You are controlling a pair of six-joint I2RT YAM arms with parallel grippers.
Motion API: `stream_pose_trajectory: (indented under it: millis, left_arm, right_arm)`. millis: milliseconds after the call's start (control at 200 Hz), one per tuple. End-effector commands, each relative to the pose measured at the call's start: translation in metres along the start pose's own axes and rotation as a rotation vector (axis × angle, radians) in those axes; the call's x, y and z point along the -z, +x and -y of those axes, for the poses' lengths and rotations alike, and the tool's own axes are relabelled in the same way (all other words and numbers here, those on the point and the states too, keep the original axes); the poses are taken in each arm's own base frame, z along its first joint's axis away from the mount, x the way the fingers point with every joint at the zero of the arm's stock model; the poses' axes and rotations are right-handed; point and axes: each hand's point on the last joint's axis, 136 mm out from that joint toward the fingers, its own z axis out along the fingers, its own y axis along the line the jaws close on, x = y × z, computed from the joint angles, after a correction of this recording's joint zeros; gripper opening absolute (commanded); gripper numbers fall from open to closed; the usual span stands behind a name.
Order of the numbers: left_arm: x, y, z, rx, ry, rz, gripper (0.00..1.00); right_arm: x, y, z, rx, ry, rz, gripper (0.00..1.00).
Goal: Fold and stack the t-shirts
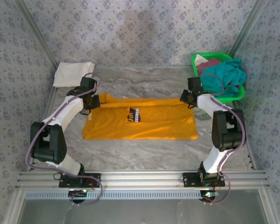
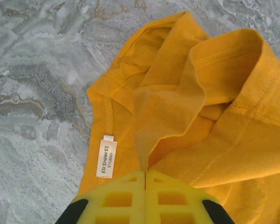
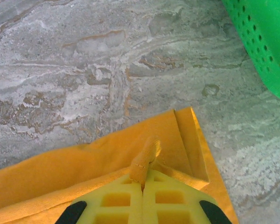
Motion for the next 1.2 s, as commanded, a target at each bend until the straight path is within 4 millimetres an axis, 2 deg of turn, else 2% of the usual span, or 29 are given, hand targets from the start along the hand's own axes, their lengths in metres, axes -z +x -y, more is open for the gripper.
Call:
stream_pose_trajectory:
  millis: [0,75,155,300,390,440,515,620,750,864,994,1094,1194]
  left_arm:
    - [0.004,0.017,-0.007,0.015,-0.035,-0.026,0.0]
    - [0.002,0.031,-0.007,0.012,-0.037,-0.043,0.0]
    - [-0.003,0.047,-0.01,0.012,-0.052,-0.065,0.16]
    - [-0.005,0.078,-0.017,0.027,-0.069,-0.109,0.23]
    - [-0.001,0.092,-0.026,0.052,-0.082,-0.109,0.25]
    - [0.002,0.093,-0.027,0.051,-0.073,-0.094,0.29]
    - [0.009,0.083,-0.025,0.032,-0.057,-0.054,0.32]
    - [0.018,0.05,-0.016,-0.008,-0.039,0.009,0.36]
    - [0.02,0.006,0.002,-0.051,0.017,0.056,0.42]
    - [0.012,-0.015,0.024,-0.137,0.07,0.057,0.43]
    - [-0.002,-0.03,0.03,-0.162,0.072,0.047,0.45]
    - [-0.012,-0.04,0.036,-0.141,0.092,0.022,0.48]
    - [-0.021,-0.044,0.049,-0.147,0.138,0.002,0.49]
  right_arm:
    - [0.009,0.006,0.008,0.004,0.025,0.004,0.08]
    - [0.01,0.018,0.014,-0.003,0.033,-0.012,0.08]
    - [0.008,0.033,0.021,0.0,0.049,-0.043,0.16]
    - [0.015,0.062,0.032,-0.011,0.049,-0.084,0.19]
    - [0.029,0.075,0.038,-0.003,0.059,-0.093,0.24]
    - [0.039,0.074,0.039,-0.004,0.053,-0.076,0.25]
    - [0.05,0.066,0.037,-0.008,0.04,-0.037,0.27]
    - [0.057,0.042,0.023,-0.016,-0.002,-0.016,0.29]
    - [0.046,0.022,0.002,-0.007,-0.057,-0.016,0.3]
    - [0.024,0.022,-0.012,0.006,-0.086,-0.083,0.31]
    - [0.003,0.029,-0.032,0.034,-0.114,-0.148,0.31]
    - [-0.01,0.041,-0.035,0.046,-0.106,-0.192,0.31]
    - [-0.016,0.04,-0.04,0.023,-0.125,-0.185,0.31]
